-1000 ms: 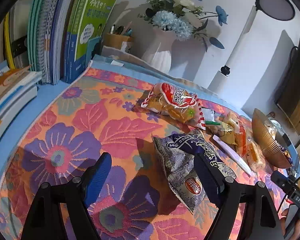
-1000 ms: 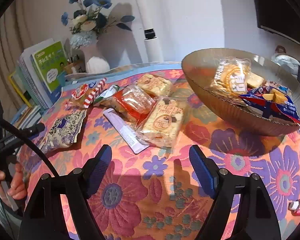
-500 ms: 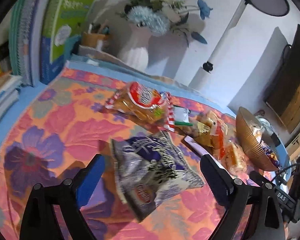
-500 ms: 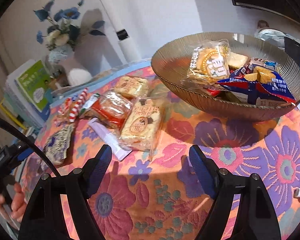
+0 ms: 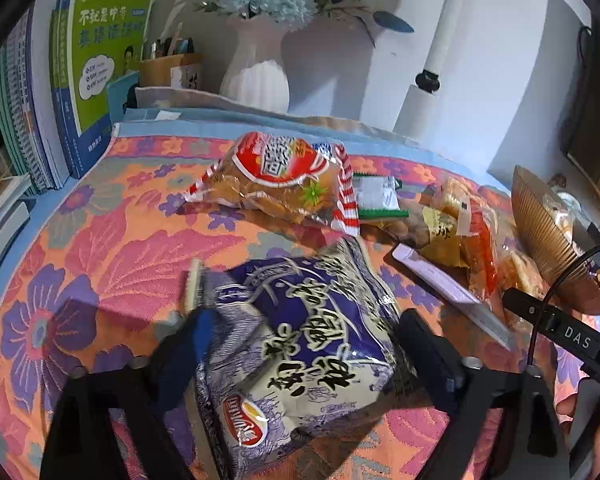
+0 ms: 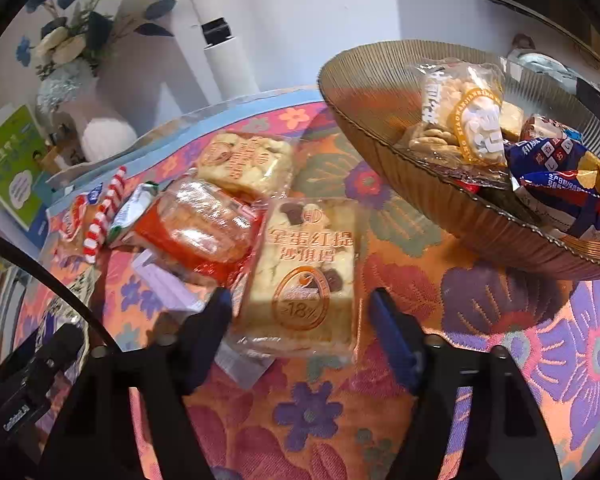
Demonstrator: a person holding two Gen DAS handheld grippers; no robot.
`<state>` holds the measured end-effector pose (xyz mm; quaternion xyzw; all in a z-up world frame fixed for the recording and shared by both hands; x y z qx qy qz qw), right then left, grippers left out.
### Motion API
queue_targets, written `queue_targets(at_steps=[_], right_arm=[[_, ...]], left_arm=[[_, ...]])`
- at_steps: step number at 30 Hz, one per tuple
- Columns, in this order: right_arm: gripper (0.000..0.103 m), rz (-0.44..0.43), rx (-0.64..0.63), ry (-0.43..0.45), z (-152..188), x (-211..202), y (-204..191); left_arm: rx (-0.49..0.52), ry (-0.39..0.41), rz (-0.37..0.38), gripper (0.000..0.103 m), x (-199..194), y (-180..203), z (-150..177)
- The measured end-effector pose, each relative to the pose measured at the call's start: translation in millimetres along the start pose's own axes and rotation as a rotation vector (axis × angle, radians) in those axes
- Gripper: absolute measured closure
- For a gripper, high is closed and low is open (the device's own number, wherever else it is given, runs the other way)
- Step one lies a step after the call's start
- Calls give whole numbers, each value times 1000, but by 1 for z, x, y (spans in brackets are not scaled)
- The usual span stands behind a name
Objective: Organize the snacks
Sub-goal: 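Grasp the purple-white duck snack bag with the left tool while the right tool grasps the cream cake bar, then carry both held snacks over the amber bowl and open both tools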
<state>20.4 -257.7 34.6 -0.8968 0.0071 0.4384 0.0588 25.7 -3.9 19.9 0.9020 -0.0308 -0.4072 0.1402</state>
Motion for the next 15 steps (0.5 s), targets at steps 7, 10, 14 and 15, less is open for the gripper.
queue_targets(at_steps=[7,10,14,15], right_arm=[[57,-11,22,15,4,-7,5],[58,-32,42,23,10,-19,8],[58,-45,19,42,25,-43,10],[58,-43,11,42,29,-48,10]], left_arm=[[-9,50,11,45,-7,-3,1],[-35,61,47,52,-12,-8,0],[-54,34,115,53,-11,-13,-1],[-60,22,135,51,-11,-14,-1]])
Point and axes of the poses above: each gripper's, at about its wrist camera, not at the fingertips, and x roughly the way its jaws point, y to its right, z to its underside, the point moved 1 cm from there along x, roughly the way its jaws point, and after that the axes turned 11 degrees about -x, right-handed, at the moved point
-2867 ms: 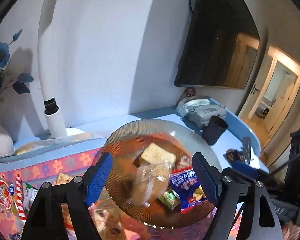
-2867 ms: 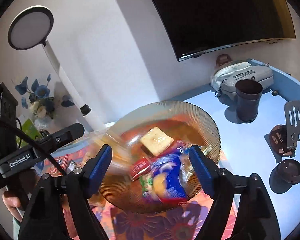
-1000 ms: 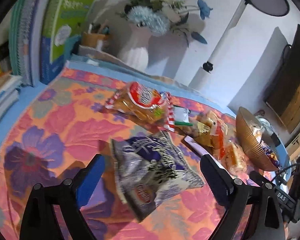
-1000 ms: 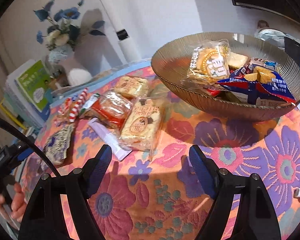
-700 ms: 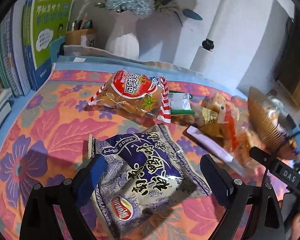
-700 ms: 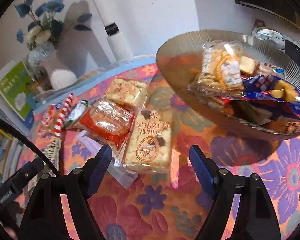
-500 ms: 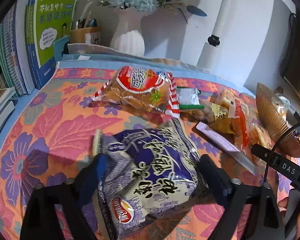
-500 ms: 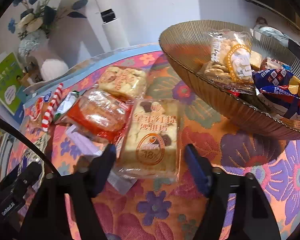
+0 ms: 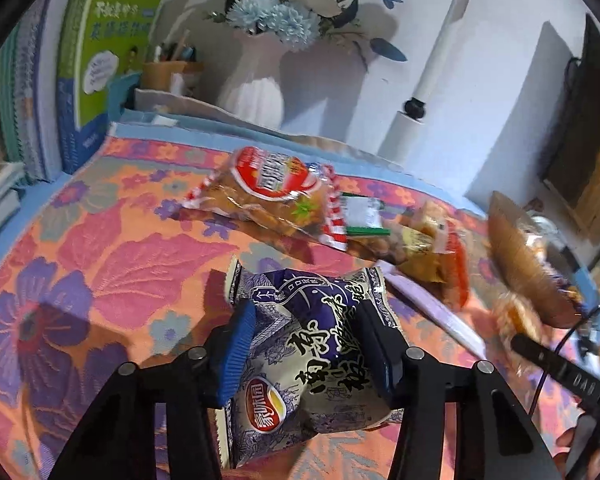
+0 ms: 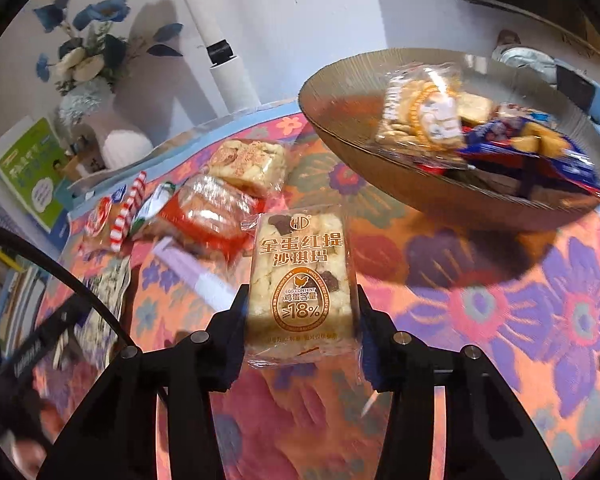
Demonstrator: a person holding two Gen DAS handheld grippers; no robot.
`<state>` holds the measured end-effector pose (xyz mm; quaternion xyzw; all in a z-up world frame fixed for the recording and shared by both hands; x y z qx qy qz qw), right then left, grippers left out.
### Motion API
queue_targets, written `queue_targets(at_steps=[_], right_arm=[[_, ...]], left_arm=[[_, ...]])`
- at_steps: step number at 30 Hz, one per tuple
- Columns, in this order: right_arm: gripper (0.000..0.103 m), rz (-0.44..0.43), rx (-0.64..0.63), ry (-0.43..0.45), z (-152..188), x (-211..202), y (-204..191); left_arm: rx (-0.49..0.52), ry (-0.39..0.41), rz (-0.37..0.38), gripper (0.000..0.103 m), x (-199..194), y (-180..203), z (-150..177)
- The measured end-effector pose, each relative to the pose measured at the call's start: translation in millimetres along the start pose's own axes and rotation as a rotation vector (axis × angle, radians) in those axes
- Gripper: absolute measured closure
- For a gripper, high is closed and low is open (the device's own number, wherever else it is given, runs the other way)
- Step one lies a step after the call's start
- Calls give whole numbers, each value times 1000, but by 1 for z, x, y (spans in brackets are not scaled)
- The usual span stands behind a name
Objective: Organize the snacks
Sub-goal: 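Carry both held snacks over the amber bowl and open both tools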
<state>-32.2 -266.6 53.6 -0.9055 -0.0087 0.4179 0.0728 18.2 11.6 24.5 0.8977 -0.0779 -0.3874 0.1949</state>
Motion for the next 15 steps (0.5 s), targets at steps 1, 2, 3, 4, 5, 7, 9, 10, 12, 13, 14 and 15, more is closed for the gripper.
queue_targets(at_steps=[1,2,3,4,5,7,9,10,12,13,14,15], right_arm=[[58,3,-10,-2,3,-5,0],[58,5,-22,-4,8,-11,2],[58,8,-31,-1,13,-16,5],[58,14,-40,5,16,-20,6],[57,24,-54,6,18,-21,7],[57,35,-78,1,20,-19,8],[56,6,-63,-25,21,-11,11],[55,-5,-55,-38,21,-8,13],[52,-9,-57,-48,22,-8,15],[44,-17,-62,-49,21,-8,15],[39,-24,-65,-51,21,-8,14],[33,-27,-72,-60,21,-7,13]], left_arm=[[-10,-14,20,41,0,-1,0],[-16,-25,36,26,0,-2,0],[-26,-37,53,19,-1,-3,-1],[-30,-45,74,10,-2,-2,-1],[-14,-57,80,4,-2,2,0],[46,-77,39,0,1,11,6],[123,-99,-87,0,12,22,12],[151,-102,-127,0,15,26,16],[219,-91,-173,0,18,37,21],[240,-91,-190,0,21,41,22],[248,-94,-205,0,23,42,23],[259,-103,-230,0,27,43,25]])
Point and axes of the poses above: each gripper's, at about its wrist camera, not at the fingertips, and x roughly the way its jaws point, y to its right, z to its underside, the point moved 1 cm from there along x, roughly the way its jaws point, and after that the axes turned 11 degrees about -x, right-handed, at the moved point
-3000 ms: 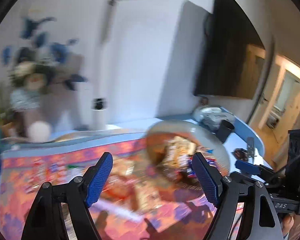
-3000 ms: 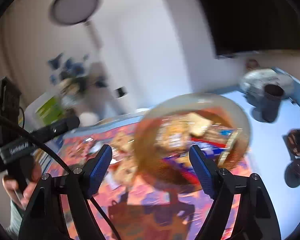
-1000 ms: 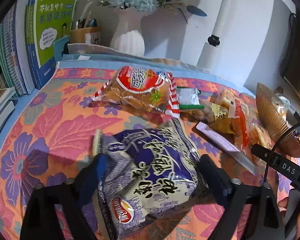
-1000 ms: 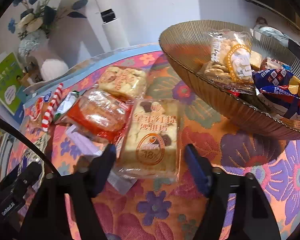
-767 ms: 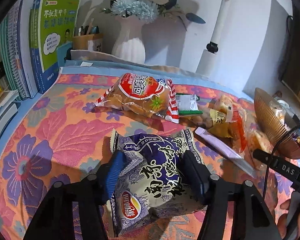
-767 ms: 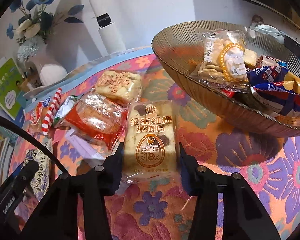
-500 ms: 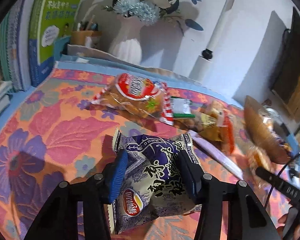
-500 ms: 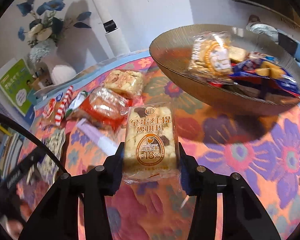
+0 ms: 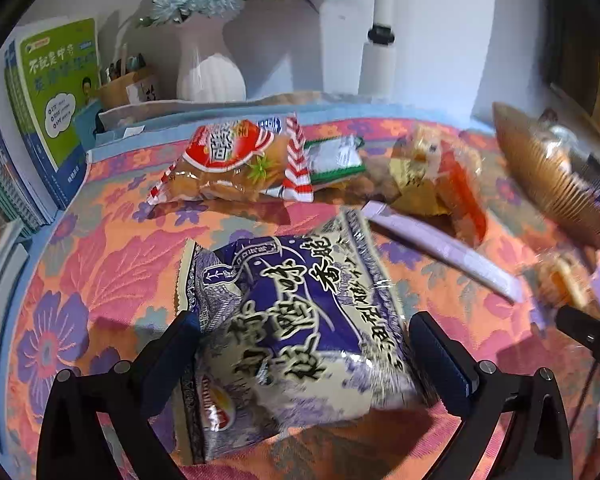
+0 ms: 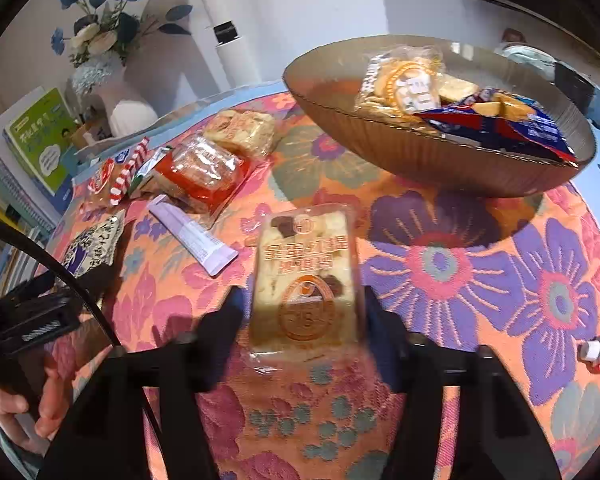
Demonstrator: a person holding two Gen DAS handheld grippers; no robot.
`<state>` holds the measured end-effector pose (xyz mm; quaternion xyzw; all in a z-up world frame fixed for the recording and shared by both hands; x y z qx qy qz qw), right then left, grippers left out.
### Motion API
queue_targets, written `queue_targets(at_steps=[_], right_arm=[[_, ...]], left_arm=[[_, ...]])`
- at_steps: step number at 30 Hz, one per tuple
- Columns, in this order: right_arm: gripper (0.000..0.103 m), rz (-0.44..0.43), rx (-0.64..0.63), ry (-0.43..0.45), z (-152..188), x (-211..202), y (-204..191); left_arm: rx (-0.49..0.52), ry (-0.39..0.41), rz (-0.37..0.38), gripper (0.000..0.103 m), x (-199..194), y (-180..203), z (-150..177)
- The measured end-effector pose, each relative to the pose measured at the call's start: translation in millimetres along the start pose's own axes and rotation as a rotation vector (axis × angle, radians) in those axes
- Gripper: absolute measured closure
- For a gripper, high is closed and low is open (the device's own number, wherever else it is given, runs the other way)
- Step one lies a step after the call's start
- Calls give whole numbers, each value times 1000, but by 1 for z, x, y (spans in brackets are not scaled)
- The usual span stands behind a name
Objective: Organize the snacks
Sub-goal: 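Carry both held snacks over the amber bowl and open both tools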
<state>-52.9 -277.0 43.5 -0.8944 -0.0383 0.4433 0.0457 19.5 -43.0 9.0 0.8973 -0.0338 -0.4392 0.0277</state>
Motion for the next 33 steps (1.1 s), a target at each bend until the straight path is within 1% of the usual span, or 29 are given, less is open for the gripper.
queue_targets(at_steps=[1,3,4,5,6,7,8,9,11,13,15,18,19,22,25,29,33], right_arm=[[32,-2,-7,-8,0,2,-1],[32,17,-30,-14,-3,4,-5],[33,25,-37,-20,-4,6,-7],[33,40,-47,-32,-5,9,-9],[39,61,-61,-38,-6,11,-11],[53,82,-69,-37,-6,11,-12],[58,99,-74,-35,-6,11,-13],[58,102,-73,-27,-6,10,-13],[58,38,-49,-5,-3,5,-7],[59,-26,-29,24,-1,-2,-2],[58,-69,-19,62,1,-11,-1],[58,-108,-27,94,1,-25,-1],[59,-109,-35,98,1,-28,-3],[59,-117,-46,127,-3,-43,-6],[59,-147,-31,174,-7,-59,-5],[58,-135,-23,241,-17,-86,9],[58,-93,19,305,-29,-113,41]], left_arm=[[8,-6,-16,0,2,2,0],[7,-6,-36,8,4,0,0],[2,-3,-43,15,4,-2,-1],[-11,-2,-40,18,4,-4,-1],[-24,2,-41,21,2,-8,-1],[-38,9,-46,27,1,-11,-1],[-45,16,-47,29,-1,-13,0],[-52,26,-31,32,-3,-15,0],[-68,46,13,42,-10,-18,0],[-90,48,43,47,-16,-21,0],[-107,49,56,47,-21,-23,1],[-115,55,116,48,-33,-21,1],[-110,60,130,48,-37,-19,0],[-76,85,162,48,-57,-8,-3],[-18,137,180,48,-81,10,-10],[53,202,189,48,-105,42,-25],[122,235,252,48,-118,84,-50]])
Point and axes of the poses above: each gripper's, at about its wrist camera, not at the fingertips, and x roughly the way its jaws point, y to its right, z to its underside, the point moved 1 cm from there along x, roughly the way its jaws point, and after that the axes turned 11 degrees about -x, right-handed, at the moved point
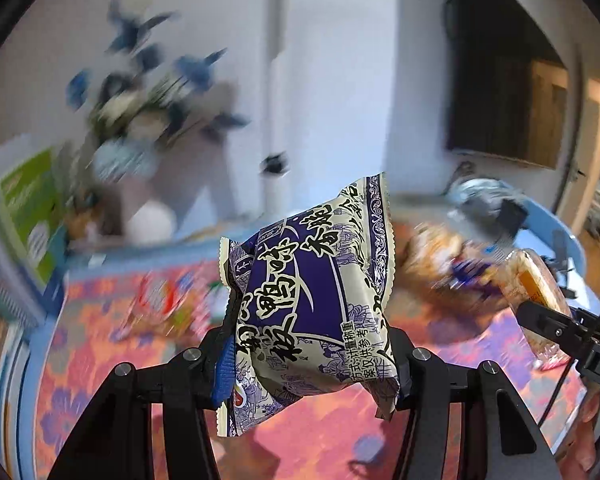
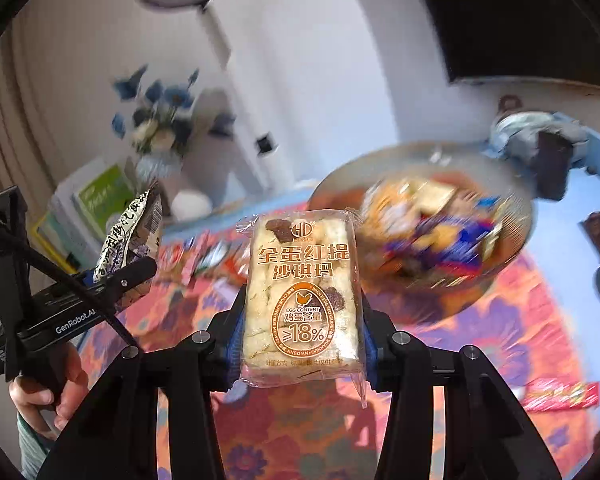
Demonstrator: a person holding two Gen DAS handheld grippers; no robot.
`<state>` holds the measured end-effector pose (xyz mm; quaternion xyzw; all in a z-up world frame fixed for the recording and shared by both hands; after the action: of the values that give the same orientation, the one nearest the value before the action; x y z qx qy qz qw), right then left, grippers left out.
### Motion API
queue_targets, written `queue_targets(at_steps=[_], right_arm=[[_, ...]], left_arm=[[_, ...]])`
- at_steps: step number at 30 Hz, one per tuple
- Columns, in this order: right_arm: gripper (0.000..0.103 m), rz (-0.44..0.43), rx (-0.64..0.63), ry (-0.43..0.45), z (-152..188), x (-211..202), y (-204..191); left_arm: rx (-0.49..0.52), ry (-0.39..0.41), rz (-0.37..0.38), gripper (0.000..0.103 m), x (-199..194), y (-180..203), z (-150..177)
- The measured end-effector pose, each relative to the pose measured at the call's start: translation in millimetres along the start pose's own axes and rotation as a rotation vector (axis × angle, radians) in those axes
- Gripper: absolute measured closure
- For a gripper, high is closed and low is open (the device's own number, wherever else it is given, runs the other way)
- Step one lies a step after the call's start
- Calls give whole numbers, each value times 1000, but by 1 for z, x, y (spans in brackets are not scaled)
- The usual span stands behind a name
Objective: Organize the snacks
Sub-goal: 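Carry both held snacks over the amber bowl and open both tools, then move the left tool to the red-white bread bag while the right tool reaches the white stick packet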
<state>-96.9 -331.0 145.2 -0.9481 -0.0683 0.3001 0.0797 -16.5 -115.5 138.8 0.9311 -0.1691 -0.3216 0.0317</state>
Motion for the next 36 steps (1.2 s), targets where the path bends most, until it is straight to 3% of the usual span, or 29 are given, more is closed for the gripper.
queue_targets(at_steps=[8,13,16,18,19,20,22,25,29,33,36], right_arm=[[58,134,78,81,-48,-16,67],[58,200,118,81,-65,1,101],[56,225,124,73,-71,15,114],[52,232,125,65,-74,26,120],[46,237,123,52,-75,30,123],[40,236,122,33,-76,35,125],[40,231,117,19,-73,36,125],[40,244,100,27,-64,29,119],[40,193,100,26,-57,18,102],[40,149,30,36,-55,7,59],[40,82,-34,35,-51,5,17]], left_arm=[[82,-6,144,48,48,81,-53],[165,-36,125,48,98,115,-56],[165,-81,176,48,120,126,-54],[192,-87,199,41,131,134,-51],[221,-75,185,31,134,137,-49],[240,-55,157,30,135,138,-48],[263,-44,138,30,131,136,-45],[228,-36,142,29,117,120,-45],[171,-3,122,29,81,85,-47],[98,61,86,29,34,38,-41],[24,86,4,23,-1,-3,-33]])
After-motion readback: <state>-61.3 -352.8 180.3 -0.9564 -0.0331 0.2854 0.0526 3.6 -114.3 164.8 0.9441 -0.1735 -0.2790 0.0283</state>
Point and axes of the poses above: each gripper's, at about its wrist camera, not at the fingertips, and x roughly the way its jaws point, y to its right, z to its underside, the point moved 1 cm from there along x, roughly the way its jaws point, and after that the axes turned 11 degrees about -x, right-handed, at the moved point
